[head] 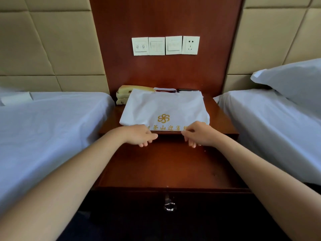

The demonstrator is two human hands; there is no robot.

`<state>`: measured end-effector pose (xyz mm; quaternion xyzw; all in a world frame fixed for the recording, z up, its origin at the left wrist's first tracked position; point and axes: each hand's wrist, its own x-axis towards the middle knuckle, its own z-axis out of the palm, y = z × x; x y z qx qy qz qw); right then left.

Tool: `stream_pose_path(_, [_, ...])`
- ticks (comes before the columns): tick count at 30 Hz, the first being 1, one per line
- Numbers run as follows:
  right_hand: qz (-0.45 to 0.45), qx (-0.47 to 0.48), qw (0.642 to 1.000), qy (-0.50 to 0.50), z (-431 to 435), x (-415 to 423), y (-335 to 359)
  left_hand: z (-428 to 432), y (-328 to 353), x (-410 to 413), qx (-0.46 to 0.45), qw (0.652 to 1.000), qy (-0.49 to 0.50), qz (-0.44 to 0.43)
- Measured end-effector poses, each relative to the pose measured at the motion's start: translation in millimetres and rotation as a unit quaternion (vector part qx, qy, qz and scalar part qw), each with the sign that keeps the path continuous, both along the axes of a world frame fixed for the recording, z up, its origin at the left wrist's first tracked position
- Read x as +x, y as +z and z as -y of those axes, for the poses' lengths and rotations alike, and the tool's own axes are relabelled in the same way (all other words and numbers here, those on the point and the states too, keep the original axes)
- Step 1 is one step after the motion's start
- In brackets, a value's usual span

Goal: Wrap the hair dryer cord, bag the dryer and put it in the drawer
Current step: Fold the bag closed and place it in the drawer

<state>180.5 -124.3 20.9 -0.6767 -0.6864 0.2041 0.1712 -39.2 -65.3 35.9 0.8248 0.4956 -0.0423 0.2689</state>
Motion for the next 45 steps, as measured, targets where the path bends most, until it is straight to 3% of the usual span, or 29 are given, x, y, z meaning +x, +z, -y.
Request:
stream_pose_path(3, [0.008, 0.034, 0.999, -0.042, -41, 12, 12, -36, 12, 5, 0.046, 0.999, 0.012, 0.014])
stream_pose_path(9, [0.081, 0.112, 0.976, -0.168, -100, 38, 18, -109, 5, 3, 0.231, 0.968, 0.098, 0.024])
stream_pose_path(13, [0.107, 0.101, 0.963, -0.228, -128, 50, 12, -151, -17, 0, 0.199, 0.957, 0.209, 0.033])
stream_pose_path(17, [-0.009, 0.034, 0.957, -0.289, -156, 63, 0, -183, -31, 4, 0.108, 0.935, 0.302, 0.149])
stream_pose_path(20, [-0.089, -0.003, 0.942, -0.323, -171, 70, -7, -197, -36, 8, 0.115, 0.920, 0.341, 0.157])
stream_pose_path(25, [-0.149, 0.004, 0.923, -0.354, -187, 78, -15, -221, -43, 6, 0.064, 0.902, 0.372, 0.210])
stream_pose_path(30, [-0.259, 0.010, 0.893, -0.368, -192, 85, -19, -231, -46, 5, 0.015, 0.855, 0.400, 0.330])
stream_pose_path(39, [-0.387, 0.055, 0.854, -0.343, -154, 76, 5, -198, -47, 5, 0.068, 0.801, 0.406, 0.434])
stream_pose_path(45, [-0.453, 0.096, 0.836, -0.294, -89, 71, 20, -134, -19, -4, 0.144, 0.805, 0.349, 0.458])
